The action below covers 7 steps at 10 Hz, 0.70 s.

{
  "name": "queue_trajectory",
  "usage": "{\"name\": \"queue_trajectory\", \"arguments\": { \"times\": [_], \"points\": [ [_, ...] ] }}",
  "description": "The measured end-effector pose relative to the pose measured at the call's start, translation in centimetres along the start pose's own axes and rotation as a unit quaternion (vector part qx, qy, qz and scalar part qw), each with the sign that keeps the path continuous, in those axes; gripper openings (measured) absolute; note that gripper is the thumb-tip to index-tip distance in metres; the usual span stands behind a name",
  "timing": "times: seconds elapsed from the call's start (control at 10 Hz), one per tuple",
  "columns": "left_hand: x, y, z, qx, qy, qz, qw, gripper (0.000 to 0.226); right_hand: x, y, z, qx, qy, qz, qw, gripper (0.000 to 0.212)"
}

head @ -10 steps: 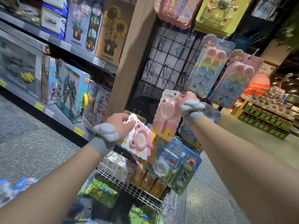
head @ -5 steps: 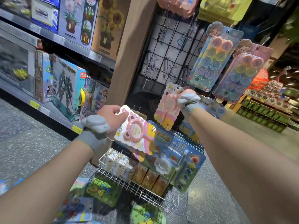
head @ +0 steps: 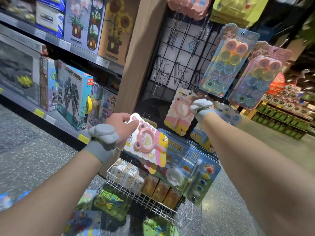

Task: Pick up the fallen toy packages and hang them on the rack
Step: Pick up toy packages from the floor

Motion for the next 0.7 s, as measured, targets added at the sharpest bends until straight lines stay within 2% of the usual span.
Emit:
{"name": "queue_trajectory", "arguments": {
  "times": [0.1, 0.2, 0.3, 0.4, 0.5, 0.6, 0.7],
  "points": [
    [0.0, 0.0, -0.1, 0.0, 0.004, -0.005, 1.0, 0.029, -1.0, 0.7, 0.7, 0.088, -0.032, -0.003, 0.996, 0.039],
    [0.1, -0.1, -0.2, 0.001, 0.001, 0.003, 1.0, 0.032, -4.6, 1.6, 2.9, -0.063, -0.013, 0.003, 0.998, 0.025],
    [0.5, -0.1, 0.1, -0.002, 0.006, -0.007, 1.0, 0.022, -2.5, 0.7, 2.5, -0.017, -0.042, 0.025, 0.999, 0.008],
    [1.0, 0.1, 0.5, -0.009, 0.016, -0.016, 1.0, 0.012, -0.6, -0.1, 2.9, -0.089, 0.009, 0.036, 0.995, 0.041],
    [1.2, 0.8, 0.2, -0.015, 0.021, -0.024, 0.999, 0.028, 1.9, -1.5, 2.5, 0.025, -0.047, 0.089, 0.995, 0.031],
    [1.1, 1.4, -0.4, 0.003, 0.024, -0.022, 0.999, 0.031, 2.1, -0.8, 2.8, 0.079, -0.052, 0.072, 0.993, 0.02],
    [1.5, 2.5, -0.4, 0.01, 0.019, -0.006, 1.0, 0.035, 3.3, 0.4, 2.4, 0.093, -0.074, 0.031, 0.992, 0.021]
  ]
}}
Point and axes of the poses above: each hand's wrist, its own x-axis away from the middle knuckle, its own y-axis out of the palm, z = x × y, the point moved 4 cm from there along -x, towards the middle knuckle, and after that the axes turned 4 degrees about -x, right-handed, at the moved point
